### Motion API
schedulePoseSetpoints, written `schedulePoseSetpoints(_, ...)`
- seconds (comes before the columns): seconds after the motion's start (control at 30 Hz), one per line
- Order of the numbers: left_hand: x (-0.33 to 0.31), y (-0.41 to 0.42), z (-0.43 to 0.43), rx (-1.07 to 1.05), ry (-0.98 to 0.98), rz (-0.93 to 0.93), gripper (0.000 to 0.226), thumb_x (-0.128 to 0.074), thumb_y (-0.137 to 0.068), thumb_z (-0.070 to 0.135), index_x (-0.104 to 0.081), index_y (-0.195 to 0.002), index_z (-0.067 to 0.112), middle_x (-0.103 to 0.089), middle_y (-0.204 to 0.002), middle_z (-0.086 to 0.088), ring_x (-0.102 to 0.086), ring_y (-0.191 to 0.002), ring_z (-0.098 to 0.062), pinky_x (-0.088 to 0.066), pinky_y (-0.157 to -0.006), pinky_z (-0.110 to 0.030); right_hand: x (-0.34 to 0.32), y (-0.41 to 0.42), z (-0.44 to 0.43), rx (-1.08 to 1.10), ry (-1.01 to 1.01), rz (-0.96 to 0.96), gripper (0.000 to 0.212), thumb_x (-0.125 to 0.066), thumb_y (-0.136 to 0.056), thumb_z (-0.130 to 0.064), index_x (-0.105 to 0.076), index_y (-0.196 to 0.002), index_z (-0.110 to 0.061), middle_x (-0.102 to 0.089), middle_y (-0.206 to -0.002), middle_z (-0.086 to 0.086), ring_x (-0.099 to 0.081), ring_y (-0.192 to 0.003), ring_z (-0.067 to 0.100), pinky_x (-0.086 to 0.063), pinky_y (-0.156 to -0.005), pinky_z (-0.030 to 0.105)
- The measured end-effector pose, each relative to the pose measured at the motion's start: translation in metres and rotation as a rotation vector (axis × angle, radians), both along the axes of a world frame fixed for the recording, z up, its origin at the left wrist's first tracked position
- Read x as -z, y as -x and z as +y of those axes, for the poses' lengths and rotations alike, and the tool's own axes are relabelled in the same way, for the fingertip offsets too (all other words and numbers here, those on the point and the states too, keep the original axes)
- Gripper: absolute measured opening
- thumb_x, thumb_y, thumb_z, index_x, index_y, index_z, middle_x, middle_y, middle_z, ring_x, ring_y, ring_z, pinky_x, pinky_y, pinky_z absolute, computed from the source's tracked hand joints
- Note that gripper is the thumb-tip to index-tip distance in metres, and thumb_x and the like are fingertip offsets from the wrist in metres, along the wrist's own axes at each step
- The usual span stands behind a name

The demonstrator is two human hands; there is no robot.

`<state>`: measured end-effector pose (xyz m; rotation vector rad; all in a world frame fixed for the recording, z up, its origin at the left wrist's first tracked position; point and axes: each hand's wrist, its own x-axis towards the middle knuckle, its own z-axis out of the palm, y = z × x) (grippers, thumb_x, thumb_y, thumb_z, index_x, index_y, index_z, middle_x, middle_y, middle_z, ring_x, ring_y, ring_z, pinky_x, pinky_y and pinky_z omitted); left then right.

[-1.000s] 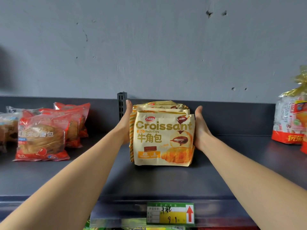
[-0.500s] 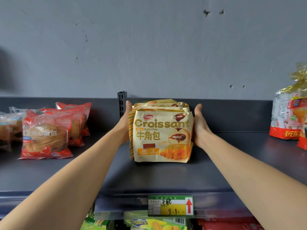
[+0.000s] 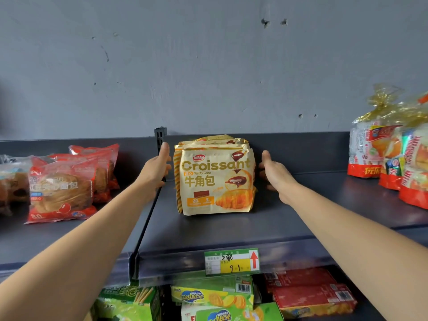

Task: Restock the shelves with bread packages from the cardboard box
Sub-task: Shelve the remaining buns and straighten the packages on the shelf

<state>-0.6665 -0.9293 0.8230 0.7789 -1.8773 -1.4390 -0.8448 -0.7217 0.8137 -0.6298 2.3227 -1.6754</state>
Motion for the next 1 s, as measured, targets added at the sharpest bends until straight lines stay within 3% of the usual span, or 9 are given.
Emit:
schedulePoseSetpoints(0.13,0.006,-0.008,0.006,-0.100,0.099,0.042,0.061,-0.037,-0.093,0.063,-0.060,-0.123,0.014,-0.062,-0.115,-0.002,-0.056,-0.109,-0.020,-0.046,-0.096,-0.041,0.005,-0.006,0.020,0.013,-0.105,0.134,0.049,-0.032,-0.101,-0.048,-0.057,-0.124,-0.012,-0.059,-0.124,0.008,-0.050,-0.111,0.021,-0.038,-0.088,0.034)
schedulePoseSetpoints(0.2,0.010,-0.013,0.012,-0.142,0.165,0.037,0.048,-0.040,-0.094,0.057,-0.063,-0.105,0.016,-0.062,-0.103,-0.001,-0.056,-0.098,-0.018,-0.047,-0.094,-0.042,0.009,-0.008,0.030,-0.003,-0.134,0.204,0.038,-0.040,-0.100,-0.042,-0.061,-0.114,-0.013,-0.061,-0.116,0.007,-0.052,-0.104,0.020,-0.040,-0.084,0.033)
schedulePoseSetpoints(0.27,0.015,-0.020,0.019,-0.174,0.241,0.003,0.039,-0.041,-0.094,0.056,-0.054,-0.084,0.020,-0.059,-0.092,-0.004,-0.052,-0.085,-0.018,-0.045,-0.080,-0.038,0.014,-0.011,0.039,-0.034,-0.175,0.258,0.034,-0.050,-0.097,-0.036,-0.061,-0.120,-0.013,-0.061,-0.121,0.005,-0.053,-0.107,0.019,-0.042,-0.089,0.032)
schedulePoseSetpoints(0.47,0.023,-0.044,0.059,-0.289,0.424,-0.183,0.046,-0.043,-0.097,0.048,-0.051,-0.070,0.011,-0.053,-0.067,-0.004,-0.047,-0.066,-0.022,-0.033,-0.056,-0.032,0.021,-0.020,0.070,-0.091,-0.236,0.300,0.039,-0.062,-0.091,-0.034,-0.060,-0.126,-0.015,-0.060,-0.128,0.002,-0.054,-0.118,0.021,-0.045,-0.101,0.037)
schedulePoseSetpoints(0.53,0.025,-0.050,0.078,-0.302,0.443,-0.224,0.038,-0.046,-0.096,0.046,-0.058,-0.077,0.014,-0.057,-0.070,-0.002,-0.050,-0.068,-0.020,-0.035,-0.055,-0.031,0.022,-0.022,0.082,-0.109,-0.252,0.326,0.039,-0.063,-0.090,-0.035,-0.061,-0.124,-0.017,-0.060,-0.128,0.000,-0.054,-0.117,0.020,-0.046,-0.100,0.036)
schedulePoseSetpoints(0.67,0.029,-0.058,0.120,-0.296,0.488,-0.290,0.036,-0.052,-0.094,0.045,-0.066,-0.104,0.013,-0.064,-0.092,-0.001,-0.056,-0.084,-0.019,-0.039,-0.070,-0.030,0.023,-0.030,0.109,-0.152,-0.281,0.406,0.038,-0.062,-0.091,-0.034,-0.061,-0.125,-0.018,-0.060,-0.127,0.001,-0.056,-0.115,0.020,-0.048,-0.095,0.035)
schedulePoseSetpoints(0.9,0.028,-0.051,0.188,-0.257,0.628,-0.356,0.040,-0.059,-0.091,0.039,-0.062,-0.121,0.013,-0.065,-0.115,-0.005,-0.059,-0.103,-0.025,-0.048,-0.084,-0.034,0.022,-0.041,0.155,-0.190,-0.318,0.482,0.035,-0.060,-0.091,-0.031,-0.059,-0.125,-0.019,-0.059,-0.128,0.002,-0.055,-0.114,0.022,-0.046,-0.093,0.034)
schedulePoseSetpoints(1.0,0.023,-0.036,0.211,-0.220,0.688,-0.378,0.042,-0.059,-0.091,0.039,-0.059,-0.126,0.015,-0.063,-0.120,-0.005,-0.058,-0.098,-0.021,-0.045,-0.079,-0.030,0.020,-0.038,0.173,-0.183,-0.327,0.486,0.034,-0.060,-0.091,-0.029,-0.060,-0.123,-0.019,-0.059,-0.127,0.002,-0.055,-0.114,0.022,-0.045,-0.091,0.032)
